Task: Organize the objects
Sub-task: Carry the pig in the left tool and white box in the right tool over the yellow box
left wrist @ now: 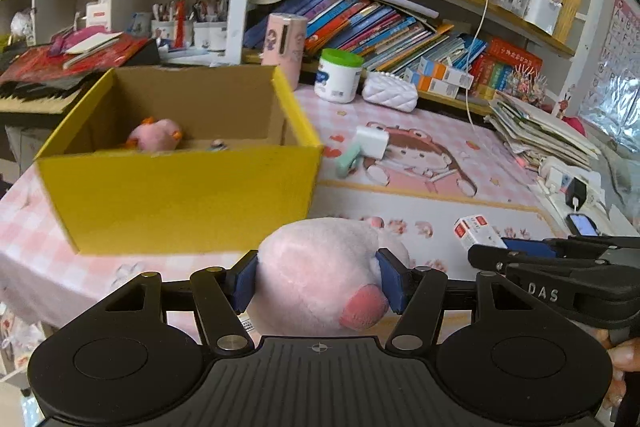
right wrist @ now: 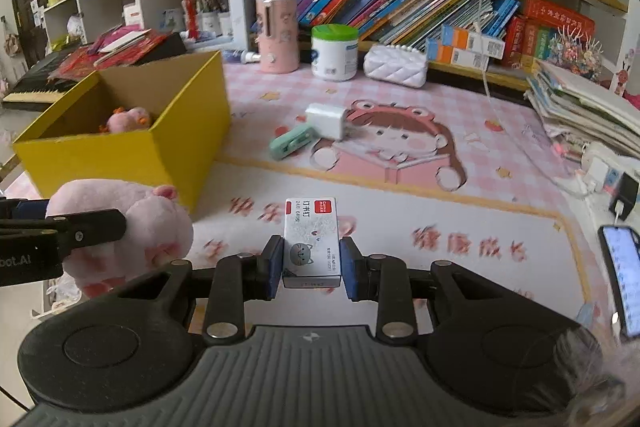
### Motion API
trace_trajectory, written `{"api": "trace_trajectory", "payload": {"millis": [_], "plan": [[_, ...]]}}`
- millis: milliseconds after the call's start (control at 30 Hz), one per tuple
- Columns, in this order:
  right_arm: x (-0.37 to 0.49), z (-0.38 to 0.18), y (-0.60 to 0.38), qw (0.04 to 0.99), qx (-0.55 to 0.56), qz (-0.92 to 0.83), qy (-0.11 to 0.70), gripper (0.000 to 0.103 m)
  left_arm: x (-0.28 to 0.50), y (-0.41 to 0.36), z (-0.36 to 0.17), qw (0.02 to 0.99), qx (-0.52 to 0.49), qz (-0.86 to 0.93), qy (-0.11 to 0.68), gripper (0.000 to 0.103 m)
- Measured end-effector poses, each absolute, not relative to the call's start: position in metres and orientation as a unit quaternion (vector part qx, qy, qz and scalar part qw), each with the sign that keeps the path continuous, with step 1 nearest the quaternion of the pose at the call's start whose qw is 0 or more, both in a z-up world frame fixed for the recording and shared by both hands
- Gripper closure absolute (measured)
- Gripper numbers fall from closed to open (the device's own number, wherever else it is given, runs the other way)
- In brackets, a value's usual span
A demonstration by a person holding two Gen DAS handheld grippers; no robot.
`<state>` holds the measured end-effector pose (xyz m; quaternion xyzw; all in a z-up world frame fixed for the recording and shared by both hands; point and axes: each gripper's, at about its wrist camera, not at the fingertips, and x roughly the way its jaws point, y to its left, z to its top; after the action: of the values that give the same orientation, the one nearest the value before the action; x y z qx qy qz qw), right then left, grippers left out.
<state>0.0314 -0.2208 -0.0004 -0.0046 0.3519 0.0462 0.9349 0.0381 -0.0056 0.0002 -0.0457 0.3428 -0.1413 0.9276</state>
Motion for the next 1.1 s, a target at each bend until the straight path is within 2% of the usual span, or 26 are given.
{"api": "trace_trajectory", "payload": {"millis": [367, 1100], "plan": [[-0.015, -0.016, -0.143, 0.923, -0.012, 0.081, 0.375, 0.075, -0.004, 0.066, -0.013, 0.922, -0.061, -0.112, 0.366, 0.042], [-0.037, -0.003, -0.049, 0.912, -0.054, 0.175, 0.367, 0.075, -0.050, 0.150, -0.001, 0.936, -0.105, -0.036, 0.334, 0.042]]}}
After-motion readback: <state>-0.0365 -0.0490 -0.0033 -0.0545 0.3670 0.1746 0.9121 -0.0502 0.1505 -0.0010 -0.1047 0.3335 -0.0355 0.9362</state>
